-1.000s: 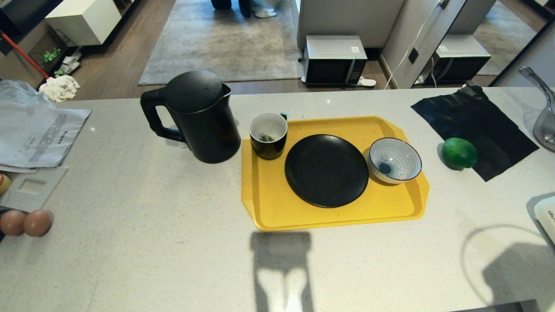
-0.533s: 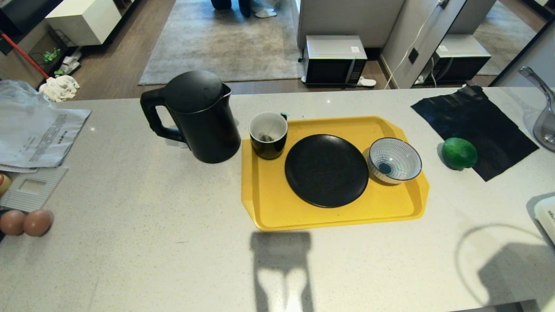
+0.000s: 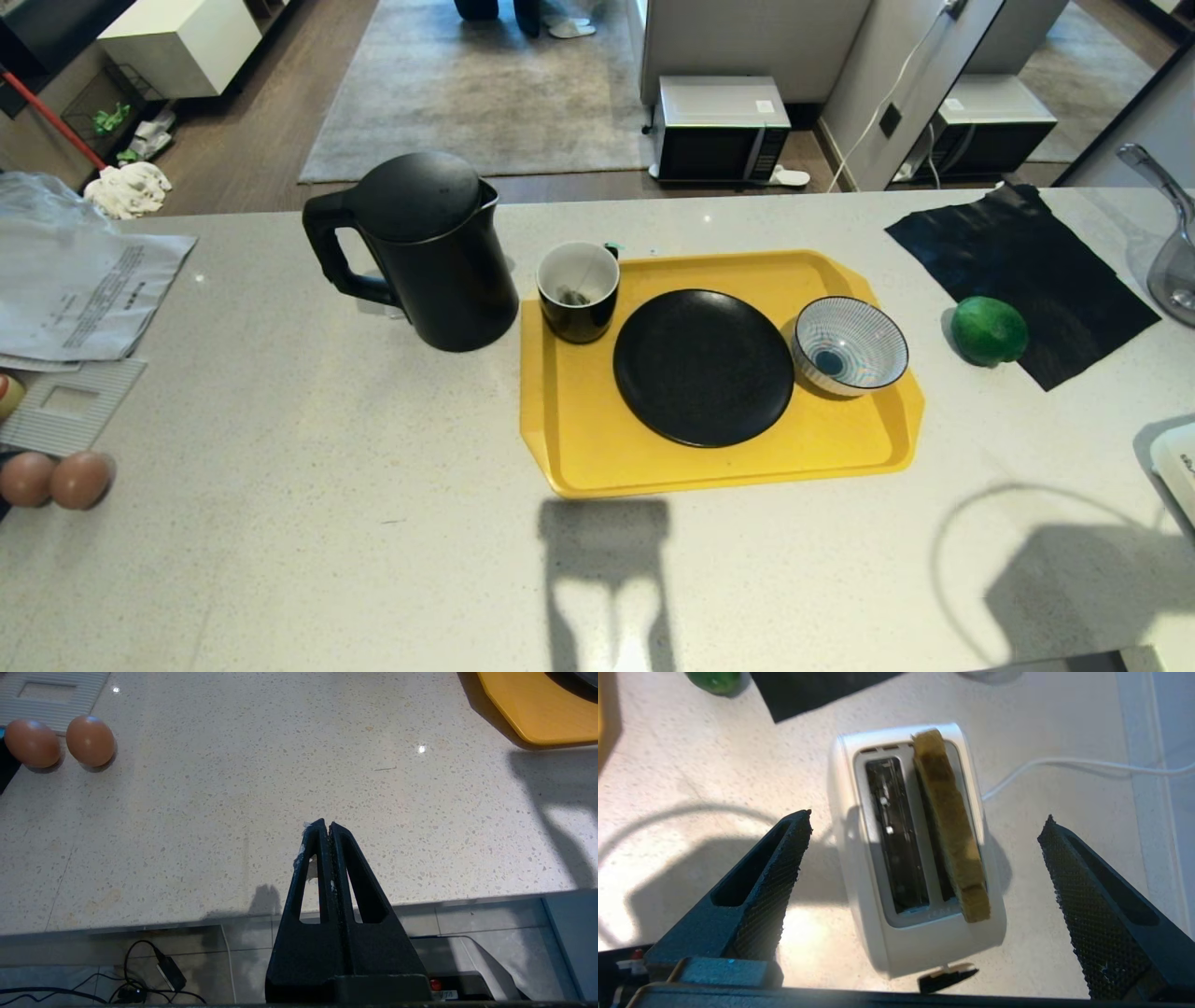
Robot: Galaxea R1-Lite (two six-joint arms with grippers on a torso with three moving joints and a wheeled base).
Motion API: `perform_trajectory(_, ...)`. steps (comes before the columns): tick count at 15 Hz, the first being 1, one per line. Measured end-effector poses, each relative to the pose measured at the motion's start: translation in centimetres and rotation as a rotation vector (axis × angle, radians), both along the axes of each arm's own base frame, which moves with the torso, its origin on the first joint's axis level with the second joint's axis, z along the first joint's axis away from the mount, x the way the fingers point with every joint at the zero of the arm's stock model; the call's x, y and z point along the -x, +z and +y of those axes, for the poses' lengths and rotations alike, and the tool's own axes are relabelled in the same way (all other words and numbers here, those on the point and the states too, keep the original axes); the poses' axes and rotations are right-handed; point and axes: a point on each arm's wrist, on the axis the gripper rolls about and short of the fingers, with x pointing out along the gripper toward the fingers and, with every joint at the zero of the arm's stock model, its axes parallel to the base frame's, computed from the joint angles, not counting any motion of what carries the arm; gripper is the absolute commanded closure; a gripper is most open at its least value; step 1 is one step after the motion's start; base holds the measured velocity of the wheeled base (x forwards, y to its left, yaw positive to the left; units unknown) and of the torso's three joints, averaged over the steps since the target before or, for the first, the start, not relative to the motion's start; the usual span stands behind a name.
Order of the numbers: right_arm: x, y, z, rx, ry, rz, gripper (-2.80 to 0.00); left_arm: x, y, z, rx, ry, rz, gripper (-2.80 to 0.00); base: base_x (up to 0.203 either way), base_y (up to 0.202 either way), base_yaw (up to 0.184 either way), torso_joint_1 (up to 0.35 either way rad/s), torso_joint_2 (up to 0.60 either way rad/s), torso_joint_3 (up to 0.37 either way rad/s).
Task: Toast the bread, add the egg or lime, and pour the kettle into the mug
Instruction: Put the bread slices in the toaster
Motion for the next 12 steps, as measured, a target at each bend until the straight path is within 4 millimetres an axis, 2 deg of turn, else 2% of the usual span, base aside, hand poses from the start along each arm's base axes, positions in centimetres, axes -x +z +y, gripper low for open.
perform_trajectory(6,0.0,0.7,1.1,-0.043,-0.014,-0.027,-2.8,0.0,0.0,0.0,0.0,0.0,0.0,0.0,0.0,0.0,0.0,0.0,0.0,0.0)
perform_trajectory(9,0.0,2.0,2.6,-0.136,-0.054,-0.069,-2.8,0.0,0.0,0.0,0.0,0.0,0.0,0.0,0.0,0.0,0.0,0.0,0.0,0.0)
perform_trajectory(12,-0.1,3.3,4.9,-0.175,-0.071,-0.105,-2.8,0.0,0.0,0.0,0.0,0.0,0.0,0.0,0.0,0.0,0.0,0.0,0.0,0.0)
